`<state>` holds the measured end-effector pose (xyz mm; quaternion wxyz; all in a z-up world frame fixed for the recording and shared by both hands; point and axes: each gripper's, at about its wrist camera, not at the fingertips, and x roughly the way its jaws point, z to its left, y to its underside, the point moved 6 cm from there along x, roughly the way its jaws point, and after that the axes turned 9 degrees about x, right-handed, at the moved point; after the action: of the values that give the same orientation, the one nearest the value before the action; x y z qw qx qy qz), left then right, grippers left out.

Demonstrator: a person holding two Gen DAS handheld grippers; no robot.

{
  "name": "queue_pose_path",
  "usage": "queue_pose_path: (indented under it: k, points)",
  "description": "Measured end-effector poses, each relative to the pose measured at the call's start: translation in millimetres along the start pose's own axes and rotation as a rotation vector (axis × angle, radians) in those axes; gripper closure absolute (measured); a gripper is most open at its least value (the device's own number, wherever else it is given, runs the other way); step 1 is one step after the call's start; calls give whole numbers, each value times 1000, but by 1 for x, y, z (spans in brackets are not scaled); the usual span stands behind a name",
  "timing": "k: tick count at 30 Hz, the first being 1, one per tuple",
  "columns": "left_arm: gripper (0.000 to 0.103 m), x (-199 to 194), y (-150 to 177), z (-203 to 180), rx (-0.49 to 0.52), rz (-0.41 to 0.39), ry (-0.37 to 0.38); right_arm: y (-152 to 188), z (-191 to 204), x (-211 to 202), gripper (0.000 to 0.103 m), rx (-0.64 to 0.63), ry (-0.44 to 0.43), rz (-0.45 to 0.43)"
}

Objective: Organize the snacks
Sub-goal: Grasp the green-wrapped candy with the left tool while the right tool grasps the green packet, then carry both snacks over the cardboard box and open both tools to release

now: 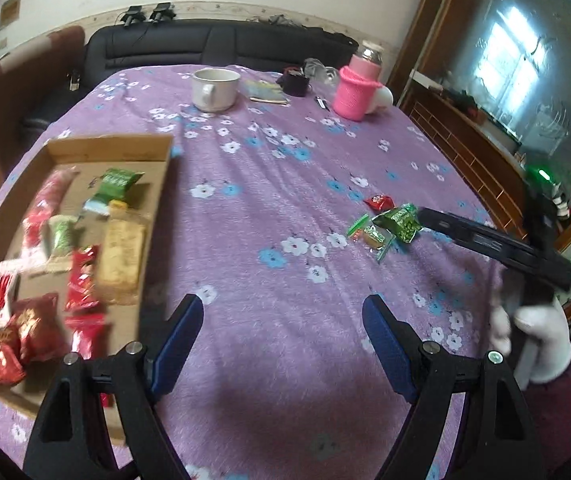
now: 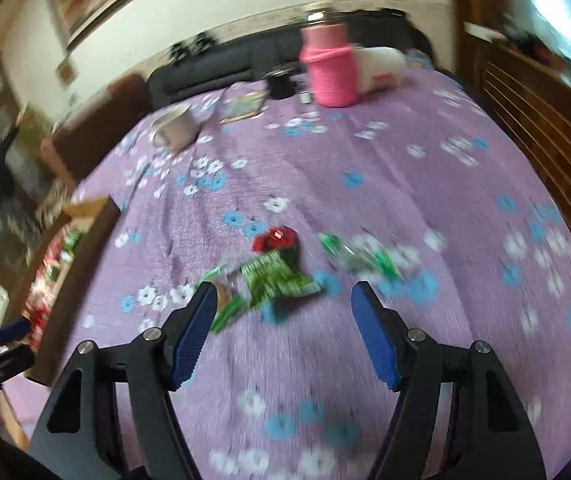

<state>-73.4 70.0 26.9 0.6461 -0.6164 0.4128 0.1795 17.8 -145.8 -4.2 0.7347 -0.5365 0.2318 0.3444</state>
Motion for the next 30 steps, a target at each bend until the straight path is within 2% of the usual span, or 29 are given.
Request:
queue_pose_path:
  k: [4,6,7,8,16,21,23,24,25,29,30]
  points:
    - [21,15,-9,-17,55,21,5,-3,1,38,38,-21,4,66]
    - [21,27,-15,-28,95,37,23,2,1,48,51,-32,-6,85]
    - [21,34,-18,-34,111,44,31,5,0,51,65,-22,-44,95]
    - [21,44,-22,-41,131,53,37,6,-2,50,67,-3,-60,89]
    - [21,102,-49,-79,262,73,59,-9,-33,29,69,160,-174,30]
    - [21,133,-53,-99,342,105,49,-17,-49,25,69,239,-201,18]
    - [30,143,-51,-100,346,133,51,-18,-51,24,69,247,-205,13]
    - [47,140,-52,-100,348,96,58,-19,-51,23,69,246,-203,7]
    - [55,138,-52,-100,345,83,86,-19,-50,22,69,241,-200,-1]
    - [63,130,-52,-92,301,80,115,-20,-48,21,69,225,-200,-16]
    - [69,126,-51,-91,301,73,112,-19,-48,21,69,221,-198,-19]
